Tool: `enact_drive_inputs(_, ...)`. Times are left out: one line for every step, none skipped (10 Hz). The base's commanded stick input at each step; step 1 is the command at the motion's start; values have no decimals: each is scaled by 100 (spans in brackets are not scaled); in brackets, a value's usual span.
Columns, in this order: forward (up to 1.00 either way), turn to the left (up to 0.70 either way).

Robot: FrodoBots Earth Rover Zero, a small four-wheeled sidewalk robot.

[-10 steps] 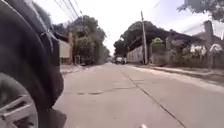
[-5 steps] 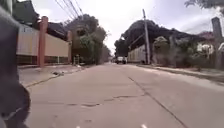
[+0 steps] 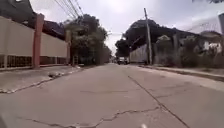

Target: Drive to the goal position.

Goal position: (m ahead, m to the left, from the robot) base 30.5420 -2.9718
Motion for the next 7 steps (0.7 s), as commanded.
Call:
enact_drive_inputs(100,40)
enact_drive_inputs(100,39)
enact_drive_inputs(100,28)
enact_drive_inputs(100,18)
enact_drive_inputs(100,7)
enact_drive_inputs(100,2)
enact_drive_inputs(100,2)
